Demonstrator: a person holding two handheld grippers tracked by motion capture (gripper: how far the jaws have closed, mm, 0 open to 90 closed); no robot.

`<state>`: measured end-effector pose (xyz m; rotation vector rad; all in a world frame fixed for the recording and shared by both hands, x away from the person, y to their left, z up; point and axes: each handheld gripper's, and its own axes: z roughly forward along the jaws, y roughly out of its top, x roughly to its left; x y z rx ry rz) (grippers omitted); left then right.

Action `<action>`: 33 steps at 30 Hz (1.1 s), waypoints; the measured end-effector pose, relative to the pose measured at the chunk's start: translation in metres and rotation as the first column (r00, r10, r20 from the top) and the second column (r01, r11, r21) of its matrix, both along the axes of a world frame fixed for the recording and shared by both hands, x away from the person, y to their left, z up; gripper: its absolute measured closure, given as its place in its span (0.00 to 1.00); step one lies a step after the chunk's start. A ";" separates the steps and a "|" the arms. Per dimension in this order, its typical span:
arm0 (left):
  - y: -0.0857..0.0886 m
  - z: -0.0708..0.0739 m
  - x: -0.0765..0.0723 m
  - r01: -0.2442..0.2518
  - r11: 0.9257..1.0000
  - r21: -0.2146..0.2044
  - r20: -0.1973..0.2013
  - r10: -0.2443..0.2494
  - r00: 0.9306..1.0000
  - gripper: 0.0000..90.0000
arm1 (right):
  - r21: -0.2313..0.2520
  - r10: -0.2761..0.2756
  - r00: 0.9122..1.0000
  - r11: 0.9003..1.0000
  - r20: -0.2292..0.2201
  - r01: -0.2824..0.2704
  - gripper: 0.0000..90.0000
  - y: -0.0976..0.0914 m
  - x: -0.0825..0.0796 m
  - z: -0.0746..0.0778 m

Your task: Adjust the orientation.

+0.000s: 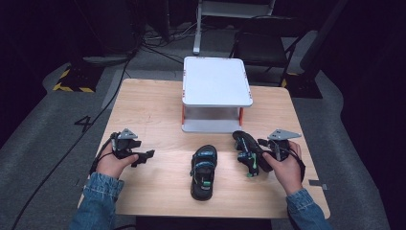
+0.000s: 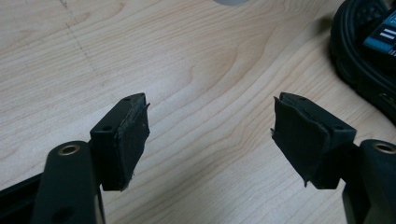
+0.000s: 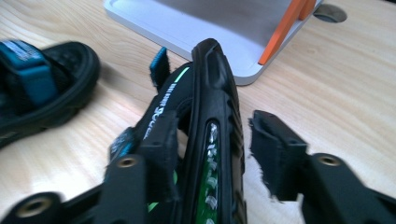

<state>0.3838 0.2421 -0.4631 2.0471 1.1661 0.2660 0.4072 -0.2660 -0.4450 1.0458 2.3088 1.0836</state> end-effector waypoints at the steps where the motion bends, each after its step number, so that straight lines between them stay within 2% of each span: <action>1: 0.001 0.000 -0.001 0.000 1.000 0.003 -0.003 0.000 1.000 0.30 | -0.016 0.003 1.000 1.000 0.004 -0.003 0.66 0.003 0.001 -0.001; 6: 0.006 -0.001 -0.006 -0.019 1.000 0.004 0.003 0.019 1.000 0.30 | -0.058 0.001 1.000 0.998 0.016 0.000 0.71 0.010 0.000 0.002; 9: 0.009 0.000 -0.007 -0.030 1.000 -0.002 0.005 0.030 1.000 0.30 | -0.018 0.024 0.999 1.000 -0.048 -0.025 0.73 0.012 -0.007 0.008; 10: 0.010 0.000 -0.007 -0.028 1.000 -0.001 0.003 0.028 1.000 0.30 | 0.024 0.040 0.995 0.999 -0.092 -0.038 0.73 0.015 -0.011 0.012; 11: 0.010 0.000 -0.007 -0.027 1.000 0.000 0.003 0.027 1.000 0.30 | 0.024 0.040 0.995 0.999 -0.092 -0.038 0.73 0.015 -0.011 0.012; 15: 0.008 -0.001 -0.005 -0.018 1.000 0.002 0.000 0.018 1.000 0.30 | 0.062 0.066 0.982 0.997 -0.179 -0.055 0.74 0.024 -0.018 0.015; 19: 0.005 -0.001 -0.003 -0.008 1.000 0.000 0.002 0.008 1.000 0.30 | 0.067 0.037 0.983 0.997 -0.179 -0.025 0.74 0.014 -0.014 0.012; 23: 0.002 0.000 -0.001 -0.001 1.000 0.010 0.003 0.001 1.000 0.30 | 0.078 0.014 0.989 0.997 -0.149 -0.003 0.73 0.005 -0.011 0.008; 27: -0.001 -0.001 0.001 0.001 1.000 0.010 0.002 -0.001 1.000 0.30 | 0.036 -0.009 0.998 0.999 -0.066 0.012 0.64 0.001 -0.011 0.009; 29: -0.001 -0.001 0.001 0.001 1.000 0.011 0.002 -0.001 1.000 0.30 | -0.012 -0.046 0.999 0.999 0.005 0.046 0.61 -0.002 -0.011 0.011; 30: -0.001 -0.001 0.001 0.002 1.000 0.013 0.004 -0.002 1.000 0.30 | -0.049 -0.070 0.997 0.996 0.037 0.072 0.64 -0.005 -0.010 0.012; 31: -0.001 -0.001 0.001 0.000 1.000 0.014 0.003 -0.001 1.000 0.30 | -0.098 -0.087 0.995 0.991 0.056 0.092 0.63 -0.008 -0.009 0.010; 32: -0.001 -0.002 0.001 0.001 1.000 0.015 0.000 -0.001 1.000 0.30 | -0.120 -0.096 0.994 0.987 0.058 0.103 0.64 -0.011 -0.007 0.007; 33: -0.002 -0.002 0.001 0.000 1.000 0.014 0.002 0.000 1.000 0.30 | -0.128 -0.101 0.994 0.986 0.034 0.104 0.64 -0.015 -0.003 0.000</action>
